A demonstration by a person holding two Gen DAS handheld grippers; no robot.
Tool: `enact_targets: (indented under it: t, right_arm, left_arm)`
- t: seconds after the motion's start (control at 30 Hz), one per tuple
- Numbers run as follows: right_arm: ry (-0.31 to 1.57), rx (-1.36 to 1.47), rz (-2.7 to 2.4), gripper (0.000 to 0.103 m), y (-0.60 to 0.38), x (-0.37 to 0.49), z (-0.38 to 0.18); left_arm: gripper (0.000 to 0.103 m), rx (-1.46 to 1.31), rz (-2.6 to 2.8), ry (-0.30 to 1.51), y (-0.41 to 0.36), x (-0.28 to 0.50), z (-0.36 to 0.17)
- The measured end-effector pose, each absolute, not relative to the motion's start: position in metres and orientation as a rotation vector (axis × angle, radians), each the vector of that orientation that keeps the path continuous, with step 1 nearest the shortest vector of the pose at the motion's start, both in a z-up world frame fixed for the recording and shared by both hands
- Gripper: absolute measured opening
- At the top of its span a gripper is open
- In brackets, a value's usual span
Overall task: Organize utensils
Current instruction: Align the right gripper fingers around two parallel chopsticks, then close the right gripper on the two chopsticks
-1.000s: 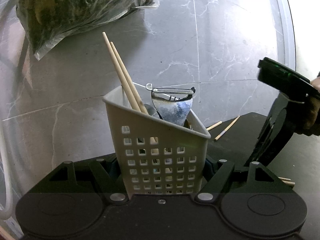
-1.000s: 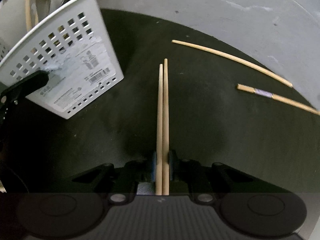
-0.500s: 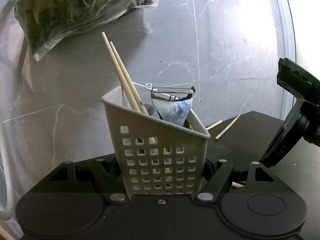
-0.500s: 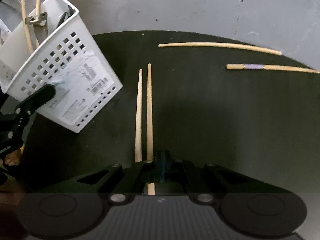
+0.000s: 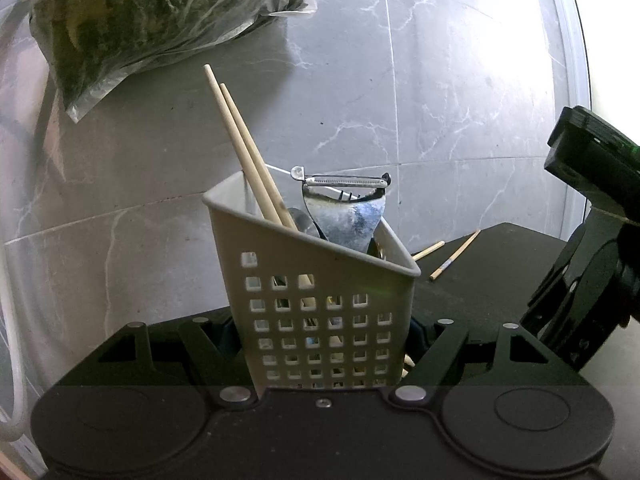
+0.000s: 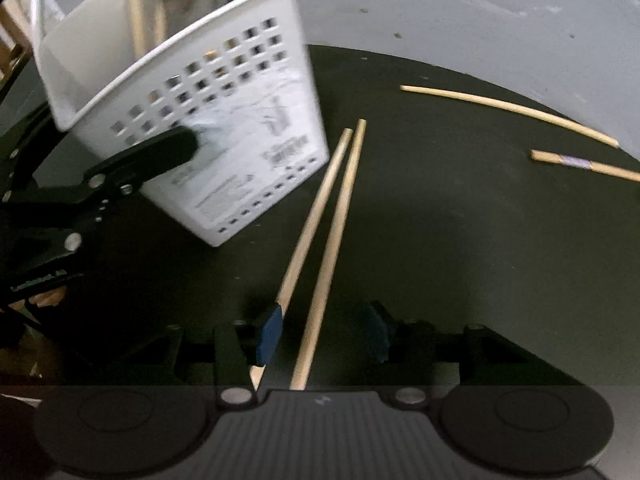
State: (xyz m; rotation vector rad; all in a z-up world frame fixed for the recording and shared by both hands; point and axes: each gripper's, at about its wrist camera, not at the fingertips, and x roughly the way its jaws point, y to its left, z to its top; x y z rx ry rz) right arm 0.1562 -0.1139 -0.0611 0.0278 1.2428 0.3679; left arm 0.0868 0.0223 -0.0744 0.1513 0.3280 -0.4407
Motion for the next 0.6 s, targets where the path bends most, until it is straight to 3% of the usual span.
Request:
enact_targets:
  t: [0.33, 0.4, 0.47, 0.6]
  right_arm:
    - [1.202, -0.092, 0.335, 0.052, -0.072, 0.151, -0.064]
    - [1.193, -0.111, 0.312, 0.040, -0.073, 0.149, -0.062]
    - [1.192, -0.110, 0.300, 0.020, -0.077, 0.152, -0.061]
    - [1.218, -0.103, 0.291, 0.017, -0.086, 0.163, -0.060]
  left_arm:
    - [0.077, 0.145, -0.447, 0.327, 0.024, 0.087, -0.075]
    - [0.077, 0.146, -0.450, 0.326, 0.025, 0.087, -0.075]
    - [0.077, 0.146, -0.452, 0.326, 0.025, 0.087, -0.075]
    - [0.077, 0.147, -0.454, 0.325, 0.025, 0.087, -0.075]
